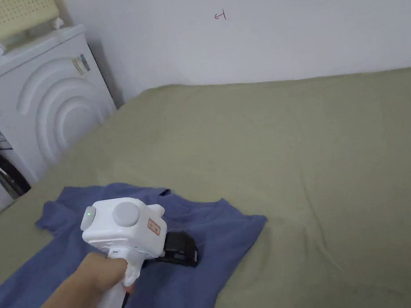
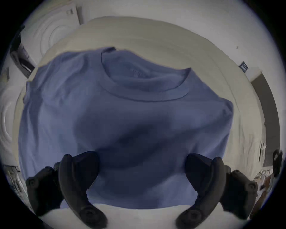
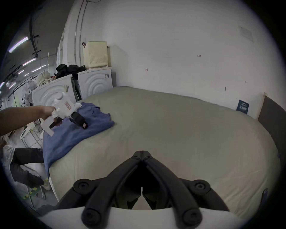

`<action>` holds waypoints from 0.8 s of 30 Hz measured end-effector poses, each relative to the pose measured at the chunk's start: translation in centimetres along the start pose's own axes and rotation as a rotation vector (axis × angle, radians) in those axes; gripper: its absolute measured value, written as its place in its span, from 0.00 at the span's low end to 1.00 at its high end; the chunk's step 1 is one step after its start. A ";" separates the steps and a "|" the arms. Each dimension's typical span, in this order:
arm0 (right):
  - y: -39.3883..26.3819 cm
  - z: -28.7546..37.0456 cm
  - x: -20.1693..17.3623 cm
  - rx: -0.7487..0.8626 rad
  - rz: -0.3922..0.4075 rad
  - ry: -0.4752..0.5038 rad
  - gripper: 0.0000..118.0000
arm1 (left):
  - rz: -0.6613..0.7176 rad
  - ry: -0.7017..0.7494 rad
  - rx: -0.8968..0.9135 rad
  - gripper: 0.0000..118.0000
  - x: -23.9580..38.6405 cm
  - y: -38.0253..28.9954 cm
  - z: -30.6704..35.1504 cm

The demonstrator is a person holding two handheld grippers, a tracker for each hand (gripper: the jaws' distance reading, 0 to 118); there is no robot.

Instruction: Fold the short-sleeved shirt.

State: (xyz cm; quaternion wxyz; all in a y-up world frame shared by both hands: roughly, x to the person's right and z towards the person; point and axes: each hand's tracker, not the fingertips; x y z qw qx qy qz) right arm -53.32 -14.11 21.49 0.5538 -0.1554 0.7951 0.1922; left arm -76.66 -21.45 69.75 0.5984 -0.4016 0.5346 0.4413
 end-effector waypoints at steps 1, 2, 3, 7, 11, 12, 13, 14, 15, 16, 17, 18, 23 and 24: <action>-0.2 0.0 0.0 -0.005 -0.005 0.000 0.00 | -0.017 0.010 0.013 0.97 0.3 -0.3 -0.3; -0.4 0.0 0.0 -0.009 -0.014 -0.001 0.00 | -0.048 0.034 0.033 0.97 0.8 -0.6 -0.1; -0.5 0.1 0.1 -0.010 -0.016 0.000 0.00 | -0.054 0.047 0.049 0.97 1.1 -0.8 0.3; -0.6 1.7 0.5 0.020 -0.032 -0.018 0.00 | -0.052 0.045 0.108 0.53 1.7 -1.5 2.3; -0.6 4.7 2.0 0.049 -0.077 -0.061 0.00 | -0.065 0.058 0.152 0.04 2.0 -1.5 4.9; -0.5 5.8 2.4 0.056 -0.083 -0.081 0.00 | -0.058 0.059 0.181 0.04 2.4 -1.5 5.9; -0.5 6.8 2.9 0.064 -0.088 -0.095 0.00 | -0.037 0.042 0.200 0.04 2.5 -1.5 6.8; -0.5 7.9 3.5 0.071 -0.089 -0.109 0.00 | -0.013 0.013 0.233 0.04 2.8 -1.5 8.0; -0.4 9.1 4.1 0.090 -0.090 -0.135 0.00 | 0.007 -0.009 0.283 0.04 3.3 -1.4 9.4; -0.4 10.2 4.7 0.103 -0.096 -0.153 0.00 | 0.015 -0.043 0.312 0.04 3.9 -1.3 10.5; -0.3 11.2 5.4 0.110 -0.098 -0.167 0.00 | 0.001 -0.068 0.365 0.04 4.8 -1.4 12.0; 0.0 12.3 5.9 0.117 -0.102 -0.196 0.00 | -0.030 -0.122 0.396 0.04 6.2 -1.3 13.6; 0.3 17.0 9.2 0.140 -0.132 -0.325 0.00 | -0.258 -0.282 0.470 0.04 17.8 -0.7 20.0; 0.3 18.3 10.0 0.157 -0.143 -0.346 0.00 | -0.304 -0.304 0.489 0.04 21.0 -0.5 20.9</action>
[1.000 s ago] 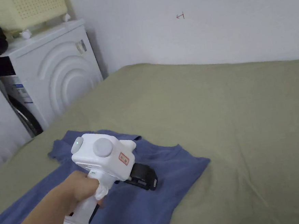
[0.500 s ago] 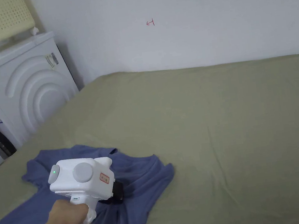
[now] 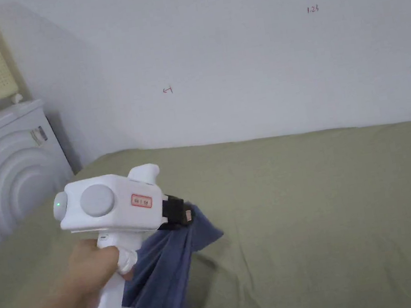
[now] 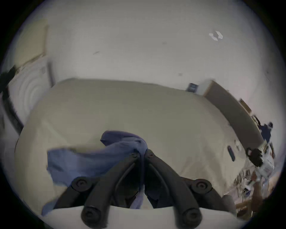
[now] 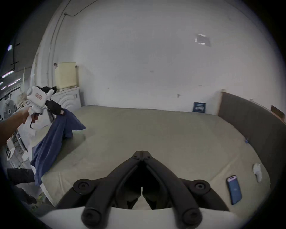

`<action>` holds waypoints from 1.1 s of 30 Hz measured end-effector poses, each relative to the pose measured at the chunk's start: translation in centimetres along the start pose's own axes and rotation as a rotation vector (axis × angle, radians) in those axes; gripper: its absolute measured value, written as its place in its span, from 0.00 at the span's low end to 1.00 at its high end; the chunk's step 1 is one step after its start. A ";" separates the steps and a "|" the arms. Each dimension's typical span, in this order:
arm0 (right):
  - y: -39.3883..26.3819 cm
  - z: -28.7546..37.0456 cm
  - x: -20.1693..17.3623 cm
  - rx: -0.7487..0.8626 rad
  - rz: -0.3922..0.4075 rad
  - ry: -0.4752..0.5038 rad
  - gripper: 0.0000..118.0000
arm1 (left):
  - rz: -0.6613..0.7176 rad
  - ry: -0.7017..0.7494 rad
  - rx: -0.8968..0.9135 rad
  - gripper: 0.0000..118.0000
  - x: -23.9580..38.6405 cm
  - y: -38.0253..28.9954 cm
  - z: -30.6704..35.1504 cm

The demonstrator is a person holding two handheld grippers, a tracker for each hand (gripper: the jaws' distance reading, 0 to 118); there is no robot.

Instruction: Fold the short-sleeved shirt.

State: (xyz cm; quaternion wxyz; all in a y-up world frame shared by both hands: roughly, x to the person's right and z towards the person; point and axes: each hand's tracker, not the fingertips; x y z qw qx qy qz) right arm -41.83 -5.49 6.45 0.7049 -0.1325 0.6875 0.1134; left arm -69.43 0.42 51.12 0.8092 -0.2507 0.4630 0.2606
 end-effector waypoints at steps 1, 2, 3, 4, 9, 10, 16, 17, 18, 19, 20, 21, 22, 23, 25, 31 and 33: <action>0.1 0.8 0.9 0.013 -0.009 -0.025 0.00 | -0.024 -0.037 0.000 0.04 2.3 0.9 -0.5; 0.3 1.8 1.9 0.021 -0.017 -0.062 0.00 | -0.050 -0.087 0.004 0.04 5.0 1.9 -1.2; 0.4 2.8 2.9 0.026 -0.016 -0.094 0.00 | -0.091 -0.143 0.000 0.04 7.9 2.6 -2.0; 0.4 3.7 3.9 0.030 -0.020 -0.128 0.00 | -0.126 -0.177 -0.006 0.04 10.3 3.1 -3.1; 0.2 8.5 8.4 0.042 -0.047 -0.260 0.00 | -0.257 -0.406 -0.072 0.04 23.8 2.2 -9.1; -0.1 9.0 9.3 0.037 -0.048 -0.292 0.00 | -0.265 -0.448 -0.095 0.04 26.2 1.6 -10.3; -2.4 14.8 12.9 0.028 -0.110 -0.443 0.00 | -0.371 -0.632 -0.271 0.04 38.1 -5.7 -17.6; -2.9 15.7 13.3 0.021 -0.118 -0.455 0.00 | -0.398 -0.648 -0.306 0.04 39.6 -7.0 -18.7; -3.4 16.3 13.6 0.015 -0.126 -0.475 0.00 | -0.422 -0.649 -0.336 0.05 40.6 -8.2 -19.6; -3.7 16.8 13.8 0.012 -0.133 -0.486 0.00 | -0.437 -0.639 -0.351 0.11 41.2 -9.1 -20.3; -3.9 17.2 14.1 0.006 -0.143 -0.494 0.00 | -0.443 -0.623 -0.357 0.39 41.5 -10.0 -20.9; -4.1 17.4 14.3 0.001 -0.150 -0.497 0.00 | -0.428 -0.622 -0.337 0.73 41.3 -10.7 -21.4; -4.3 17.5 14.4 -0.002 -0.157 -0.496 0.00 | -0.371 -0.598 -0.308 0.92 40.9 -10.8 -21.5; -4.3 17.4 14.5 -0.005 -0.161 -0.490 0.00 | -0.316 -0.588 -0.284 0.93 40.0 -10.8 -21.5; -4.1 16.9 14.2 -0.006 -0.155 -0.482 0.00 | -0.180 -0.582 -0.226 0.93 37.4 -9.4 -20.1; -2.0 12.6 11.8 0.032 -0.109 -0.335 0.00 | -0.094 -0.325 0.057 0.92 25.4 -6.6 -10.2; -1.3 10.7 10.6 0.051 -0.083 -0.273 0.00 | -0.046 -0.168 0.127 0.90 21.2 -6.9 -6.1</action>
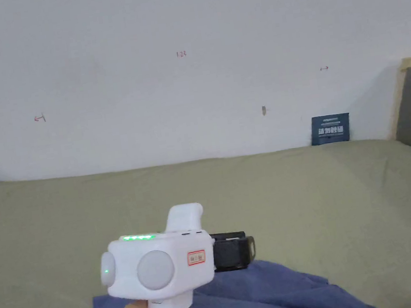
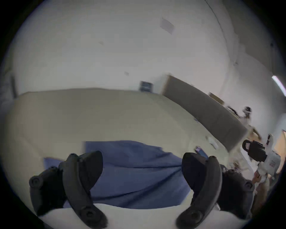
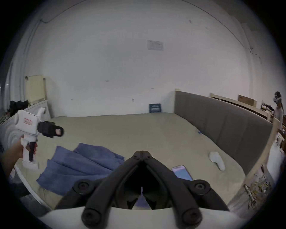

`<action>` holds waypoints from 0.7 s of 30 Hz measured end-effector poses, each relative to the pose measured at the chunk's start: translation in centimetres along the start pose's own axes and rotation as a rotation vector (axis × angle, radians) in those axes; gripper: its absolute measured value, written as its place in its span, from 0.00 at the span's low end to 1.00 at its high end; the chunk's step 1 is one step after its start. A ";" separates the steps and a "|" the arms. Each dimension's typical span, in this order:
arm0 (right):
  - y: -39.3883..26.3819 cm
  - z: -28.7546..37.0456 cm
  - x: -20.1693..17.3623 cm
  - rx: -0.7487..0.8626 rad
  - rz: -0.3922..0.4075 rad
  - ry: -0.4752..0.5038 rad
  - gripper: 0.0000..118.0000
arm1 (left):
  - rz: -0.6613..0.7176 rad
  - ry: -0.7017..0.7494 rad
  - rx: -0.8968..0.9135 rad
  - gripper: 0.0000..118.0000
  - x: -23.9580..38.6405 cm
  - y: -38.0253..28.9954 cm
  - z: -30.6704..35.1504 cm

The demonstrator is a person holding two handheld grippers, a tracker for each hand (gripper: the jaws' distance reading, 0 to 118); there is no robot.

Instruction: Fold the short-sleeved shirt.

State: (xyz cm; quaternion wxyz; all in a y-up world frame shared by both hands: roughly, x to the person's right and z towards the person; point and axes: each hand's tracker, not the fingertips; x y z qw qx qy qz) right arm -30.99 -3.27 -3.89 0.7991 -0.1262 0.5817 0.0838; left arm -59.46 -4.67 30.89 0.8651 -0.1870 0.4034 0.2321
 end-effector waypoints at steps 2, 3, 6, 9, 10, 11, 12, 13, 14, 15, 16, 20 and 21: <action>0.5 -1.3 -1.6 0.007 0.023 0.044 0.00 | 0.034 0.092 0.083 0.75 -2.7 -0.9 4.5; 0.6 -1.9 -2.4 0.013 0.029 0.062 0.00 | 0.054 0.160 0.126 0.75 -4.0 -1.4 6.9; 1.0 -3.1 -4.3 0.027 0.013 0.122 0.00 | 0.068 0.324 0.202 0.26 -6.5 -3.9 12.3; 0.9 -3.7 -5.6 0.022 0.002 0.152 0.00 | 0.059 0.429 0.198 0.01 -8.3 -6.6 15.3; 0.7 -3.8 -5.9 0.019 0.002 0.157 0.00 | 0.070 0.403 0.183 0.01 -8.7 -7.3 15.9; 0.5 -3.9 -6.2 0.017 -0.002 0.164 0.00 | 0.084 0.410 0.172 0.01 -8.9 -8.2 16.5; 0.3 -4.1 -6.5 0.012 -0.006 0.168 0.00 | 0.088 0.412 0.172 0.01 -9.3 -8.9 16.7; 0.1 -4.3 -6.4 0.006 -0.010 0.173 0.00 | 0.101 0.410 0.168 0.01 -9.7 -9.3 16.7; 0.0 -4.4 -6.6 -0.002 -0.012 0.181 0.00 | 0.121 0.414 0.156 0.01 -10.1 -9.6 16.6; -0.1 -4.5 -6.7 -0.010 -0.011 0.185 0.00 | 0.138 0.409 0.141 0.01 -10.6 -9.7 16.1; -0.2 -4.5 -6.8 -0.014 -0.007 0.186 0.00 | 0.153 0.397 0.128 0.01 -11.1 -9.6 15.6; -0.1 -4.8 -6.5 -0.019 0.034 0.177 0.00 | 0.126 0.350 0.032 0.01 -13.3 -7.0 11.2; 0.0 -4.9 -6.2 -0.022 0.034 0.175 0.00 | 0.121 0.341 0.014 0.01 -14.1 -6.0 9.6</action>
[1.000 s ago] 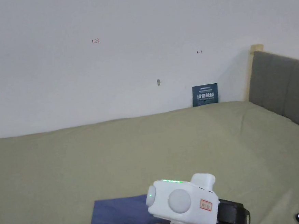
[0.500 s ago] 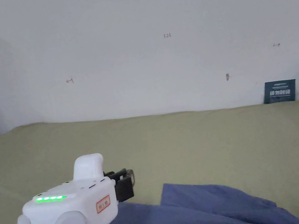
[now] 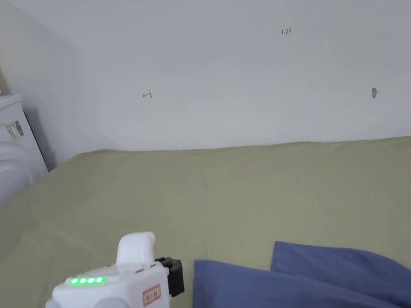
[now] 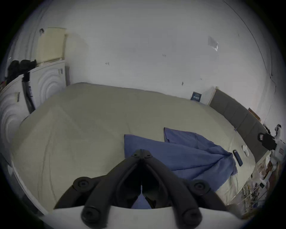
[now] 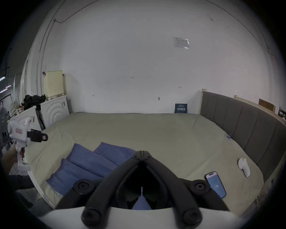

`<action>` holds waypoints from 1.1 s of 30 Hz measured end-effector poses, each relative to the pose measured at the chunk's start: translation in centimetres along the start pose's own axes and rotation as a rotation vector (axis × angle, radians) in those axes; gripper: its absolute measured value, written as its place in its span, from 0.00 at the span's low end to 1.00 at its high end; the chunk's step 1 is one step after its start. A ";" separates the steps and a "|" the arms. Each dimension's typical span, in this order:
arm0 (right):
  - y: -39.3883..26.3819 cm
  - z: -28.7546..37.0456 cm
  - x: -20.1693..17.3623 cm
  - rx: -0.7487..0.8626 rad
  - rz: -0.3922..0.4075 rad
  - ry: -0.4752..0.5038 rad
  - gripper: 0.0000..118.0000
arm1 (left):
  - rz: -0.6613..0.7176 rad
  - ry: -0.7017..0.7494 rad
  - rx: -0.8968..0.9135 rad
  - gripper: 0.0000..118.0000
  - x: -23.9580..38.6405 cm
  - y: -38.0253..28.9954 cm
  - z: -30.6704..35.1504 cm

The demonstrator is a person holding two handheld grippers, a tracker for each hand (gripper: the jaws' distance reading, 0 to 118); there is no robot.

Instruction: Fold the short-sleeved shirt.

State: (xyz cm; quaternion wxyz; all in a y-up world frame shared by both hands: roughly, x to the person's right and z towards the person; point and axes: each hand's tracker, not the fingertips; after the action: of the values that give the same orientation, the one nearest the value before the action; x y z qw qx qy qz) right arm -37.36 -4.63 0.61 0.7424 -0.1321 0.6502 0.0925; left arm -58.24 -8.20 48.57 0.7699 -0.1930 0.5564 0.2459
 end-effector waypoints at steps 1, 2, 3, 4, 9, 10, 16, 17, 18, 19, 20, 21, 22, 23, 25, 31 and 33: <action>0.0 -0.1 0.3 -0.003 -0.004 -0.003 0.00 | -0.006 -0.020 -0.041 0.01 -0.2 1.1 -1.8; 0.0 -0.2 0.6 -0.006 -0.011 -0.011 0.00 | -0.068 0.009 -0.094 0.06 0.2 2.0 -3.8; 0.0 -0.4 1.0 -0.011 -0.014 -0.025 0.00 | -0.113 0.032 -0.102 0.20 0.3 2.9 -5.9; -0.1 -0.5 1.3 -0.015 -0.015 -0.037 0.00 | -0.116 0.011 -0.156 0.46 0.0 3.8 -8.1; -1.2 -2.0 3.0 -0.091 -0.004 -0.080 0.00 | -0.082 -0.016 -0.378 0.93 -0.7 6.9 -18.7; -1.5 -2.2 3.2 -0.100 0.001 -0.086 0.00 | -0.089 0.008 -0.388 0.93 -0.1 6.6 -19.4; -3.6 -3.6 4.4 -0.158 -0.024 -0.113 0.00 | 0.015 0.014 -0.584 0.93 0.6 4.1 -25.4; -3.9 -3.9 4.5 -0.164 -0.027 -0.117 0.00 | 0.023 0.026 -0.606 0.93 0.8 3.7 -26.0; -4.2 -4.0 4.7 -0.170 -0.033 -0.119 0.00 | 0.018 0.030 -0.598 0.92 1.4 3.2 -25.2; -4.5 -4.2 4.9 -0.175 -0.037 -0.120 0.00 | 0.008 0.057 -0.587 0.92 1.7 3.1 -25.0; -4.7 -4.3 4.8 -0.183 -0.039 -0.123 0.00 | 0.008 0.063 -0.577 0.89 2.1 3.1 -24.6; -5.0 -4.4 5.0 -0.191 -0.047 -0.129 0.00 | 0.024 0.091 -0.555 0.82 2.4 3.1 -24.1; -5.2 -4.6 5.2 -0.198 -0.055 -0.133 0.00 | 0.020 0.120 -0.552 0.70 2.0 3.5 -24.1; -5.5 -4.8 5.4 -0.213 -0.071 -0.140 0.00 | -0.004 0.121 -0.543 0.58 2.0 3.5 -23.7; -6.2 -5.1 6.1 -0.239 -0.131 -0.138 0.00 | 0.006 0.023 -0.525 0.03 2.1 3.6 -22.7; -7.9 -7.8 7.8 -0.416 -0.287 -0.015 0.93 | -0.010 -0.024 -0.517 0.03 1.8 3.7 -22.7; -8.8 -9.8 8.2 -0.484 -0.241 -0.030 0.93 | -0.003 -0.018 -0.512 0.03 1.9 3.5 -22.3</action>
State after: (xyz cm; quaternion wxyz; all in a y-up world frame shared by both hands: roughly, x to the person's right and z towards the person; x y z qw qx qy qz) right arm -42.77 -16.35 -8.04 0.7044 -0.3811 0.5776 0.1581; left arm -76.79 -17.81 39.86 0.7011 -0.3802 0.4689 0.3794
